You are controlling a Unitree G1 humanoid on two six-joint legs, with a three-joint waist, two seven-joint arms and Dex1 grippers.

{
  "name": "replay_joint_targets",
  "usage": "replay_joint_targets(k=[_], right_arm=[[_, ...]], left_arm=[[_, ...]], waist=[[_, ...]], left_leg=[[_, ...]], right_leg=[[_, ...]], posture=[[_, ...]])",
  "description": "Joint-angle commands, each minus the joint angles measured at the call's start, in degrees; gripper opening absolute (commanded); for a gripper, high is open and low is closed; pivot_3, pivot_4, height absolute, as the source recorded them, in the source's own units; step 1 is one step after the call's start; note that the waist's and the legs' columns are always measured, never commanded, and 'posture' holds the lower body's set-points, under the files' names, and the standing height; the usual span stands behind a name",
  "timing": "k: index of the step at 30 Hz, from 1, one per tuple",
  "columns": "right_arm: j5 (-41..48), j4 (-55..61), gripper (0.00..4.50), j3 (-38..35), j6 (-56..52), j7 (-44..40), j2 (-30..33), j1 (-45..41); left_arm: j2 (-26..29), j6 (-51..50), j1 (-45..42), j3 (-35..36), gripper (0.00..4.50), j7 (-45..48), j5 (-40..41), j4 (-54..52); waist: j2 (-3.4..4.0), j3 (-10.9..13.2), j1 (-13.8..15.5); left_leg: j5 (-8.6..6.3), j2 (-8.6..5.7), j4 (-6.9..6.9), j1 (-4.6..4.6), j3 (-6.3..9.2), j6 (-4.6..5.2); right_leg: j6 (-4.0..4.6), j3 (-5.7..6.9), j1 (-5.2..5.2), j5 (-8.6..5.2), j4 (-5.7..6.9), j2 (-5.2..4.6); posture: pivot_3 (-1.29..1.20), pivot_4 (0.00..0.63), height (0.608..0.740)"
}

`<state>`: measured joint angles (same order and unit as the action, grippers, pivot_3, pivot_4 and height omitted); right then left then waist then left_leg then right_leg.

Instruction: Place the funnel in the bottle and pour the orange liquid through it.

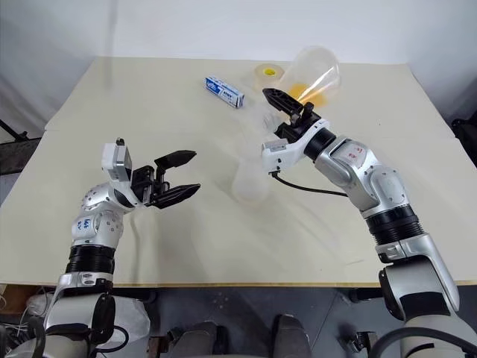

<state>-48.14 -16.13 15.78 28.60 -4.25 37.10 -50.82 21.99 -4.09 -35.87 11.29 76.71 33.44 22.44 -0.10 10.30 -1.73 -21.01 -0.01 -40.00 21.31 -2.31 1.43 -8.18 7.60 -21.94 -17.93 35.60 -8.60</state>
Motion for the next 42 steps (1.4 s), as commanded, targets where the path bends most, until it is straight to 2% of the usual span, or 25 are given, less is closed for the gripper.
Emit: replay_joint_targets(k=[1, 42], right_arm=[[-0.9, 1.2, 2.54, -0.2, 0.9, 1.9, 1.3, -2.2], [-6.3, -1.2, 2.54, 1.3, 4.7, 6.4, 2.9, -4.4]], left_arm=[[-0.3, 1.1, 0.2, 0.8, 4.50, -0.3, 1.2, -2.5], [1.4, 0.2, 1.8, 1.2, 4.50, -0.1, 1.7, -3.6]], waist=[[0.00, 0.0, 0.0], [0.00, 0.0, 0.0]], left_leg=[[0.00, 0.00, 0.00, 0.00, 0.00, 0.00], [0.00, 0.03, 0.01, 0.00, -0.01, 0.00]], right_leg=[[0.00, 0.00, 0.00, 0.00, 0.00, 0.00], [0.00, -0.01, 0.00, 0.00, -0.01, 0.00]], posture=[[0.00, 0.150, 0.740], [0.00, 0.150, 0.740]])
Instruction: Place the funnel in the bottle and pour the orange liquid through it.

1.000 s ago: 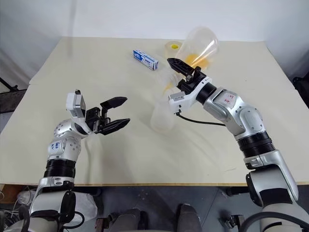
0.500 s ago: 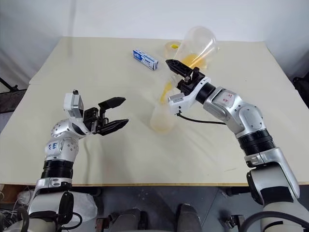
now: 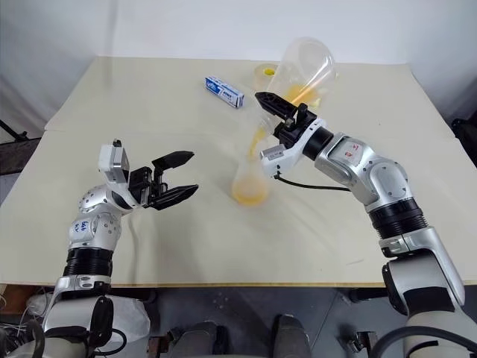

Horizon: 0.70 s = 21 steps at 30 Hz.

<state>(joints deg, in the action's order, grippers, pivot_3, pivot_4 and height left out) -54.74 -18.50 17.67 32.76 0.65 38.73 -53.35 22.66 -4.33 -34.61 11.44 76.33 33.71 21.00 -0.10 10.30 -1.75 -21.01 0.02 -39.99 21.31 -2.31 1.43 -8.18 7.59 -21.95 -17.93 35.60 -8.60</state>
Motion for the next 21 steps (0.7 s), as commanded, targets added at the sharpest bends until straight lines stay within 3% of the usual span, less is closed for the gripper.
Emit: replay_joint_targets(k=[1, 21], right_arm=[[0.2, 1.1, 2.54, -0.5, 0.5, 1.6, 1.3, -1.9], [-1.6, -0.7, 2.54, -0.1, 1.1, 3.2, 1.6, -3.4]], left_arm=[[0.8, 0.4, 0.5, 1.1, 4.50, 0.3, 1.4, -2.2], [1.8, 0.0, 0.8, 0.6, 4.50, 0.1, 0.9, -2.1]], waist=[[0.00, 0.0, 0.0], [0.00, 0.0, 0.0]], left_leg=[[0.00, 0.00, 0.00, 0.00, 0.00, 0.00], [0.00, 0.01, 0.00, 0.00, 0.00, 0.00]], right_leg=[[0.00, 0.00, 0.00, 0.00, 0.00, 0.00], [0.00, 0.00, 0.00, 0.00, 0.00, 0.00]], posture=[[0.00, 0.150, 0.740], [0.00, 0.150, 0.740]])
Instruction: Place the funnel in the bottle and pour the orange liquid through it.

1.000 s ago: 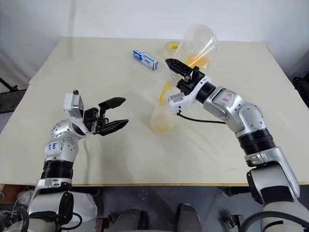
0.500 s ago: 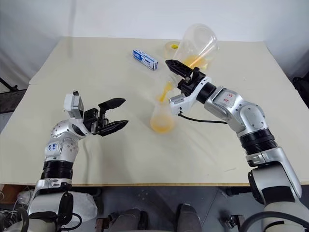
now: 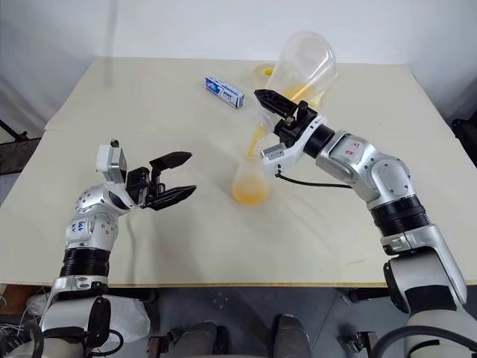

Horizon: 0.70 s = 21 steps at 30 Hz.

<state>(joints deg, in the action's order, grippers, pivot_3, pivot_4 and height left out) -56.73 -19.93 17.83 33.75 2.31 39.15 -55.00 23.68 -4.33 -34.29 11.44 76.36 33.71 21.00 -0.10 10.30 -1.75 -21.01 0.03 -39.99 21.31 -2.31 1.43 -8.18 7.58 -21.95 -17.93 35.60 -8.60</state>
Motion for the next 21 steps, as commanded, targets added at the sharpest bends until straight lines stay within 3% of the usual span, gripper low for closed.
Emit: replay_joint_targets(k=[1, 21], right_arm=[[0.3, 0.5, 2.54, -0.2, 0.2, 1.6, 1.2, -1.8], [-2.0, 0.8, 2.54, 1.7, 0.5, 4.2, 2.1, -2.5]], left_arm=[[0.8, -0.1, 0.4, 0.6, 4.50, 0.1, 0.9, -2.1], [0.6, 0.2, -0.4, 0.5, 4.50, 0.4, 0.7, -1.1]], waist=[[0.00, 0.0, 0.0], [0.00, 0.0, 0.0]], left_leg=[[0.00, 0.00, 0.00, 0.00, 0.00, 0.00], [0.00, 0.01, 0.01, 0.00, 0.00, 0.00]], right_leg=[[0.00, 0.00, 0.00, 0.00, 0.00, 0.00], [0.00, 0.00, 0.00, 0.00, 0.00, 0.00]], posture=[[0.00, 0.150, 0.740], [0.00, 0.150, 0.740]])
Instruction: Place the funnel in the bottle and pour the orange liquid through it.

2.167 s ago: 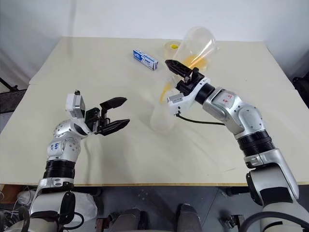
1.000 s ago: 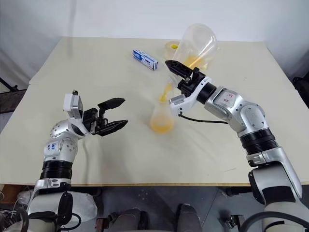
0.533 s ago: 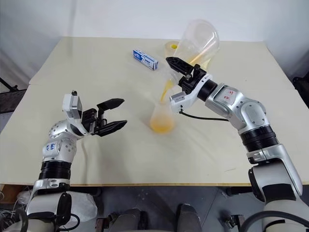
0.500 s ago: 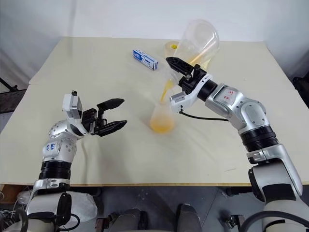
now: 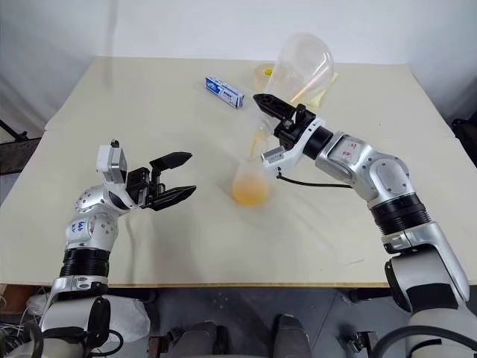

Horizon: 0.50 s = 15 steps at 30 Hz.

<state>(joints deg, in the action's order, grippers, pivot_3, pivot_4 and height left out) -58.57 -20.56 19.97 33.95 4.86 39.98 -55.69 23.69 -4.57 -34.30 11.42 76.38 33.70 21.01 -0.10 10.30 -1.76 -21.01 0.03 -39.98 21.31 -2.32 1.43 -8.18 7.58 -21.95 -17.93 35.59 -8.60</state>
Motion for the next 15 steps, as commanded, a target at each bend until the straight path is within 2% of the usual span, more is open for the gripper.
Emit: replay_joint_targets(k=[1, 15], right_arm=[[-0.2, 1.3, 2.54, -0.4, 0.3, 1.8, 1.3, -1.9], [-2.8, 1.2, 2.54, 0.5, 0.7, 4.5, 1.9, -2.7]], left_arm=[[0.6, 0.4, -0.4, 0.5, 4.50, 0.4, 0.7, -1.1], [0.6, 0.5, -0.4, 0.5, 4.50, 0.4, 0.7, -1.2]], waist=[[0.00, 0.0, 0.0], [0.00, 0.0, 0.0]], left_leg=[[0.00, 0.00, 0.00, 0.00, 0.00, 0.00], [0.00, 0.00, 0.01, 0.00, -0.01, 0.00]], right_leg=[[0.00, 0.00, 0.00, 0.00, 0.00, 0.00], [0.00, 0.00, -0.01, 0.00, 0.00, 0.00]], posture=[[0.00, 0.150, 0.740], [0.00, 0.150, 0.740]])
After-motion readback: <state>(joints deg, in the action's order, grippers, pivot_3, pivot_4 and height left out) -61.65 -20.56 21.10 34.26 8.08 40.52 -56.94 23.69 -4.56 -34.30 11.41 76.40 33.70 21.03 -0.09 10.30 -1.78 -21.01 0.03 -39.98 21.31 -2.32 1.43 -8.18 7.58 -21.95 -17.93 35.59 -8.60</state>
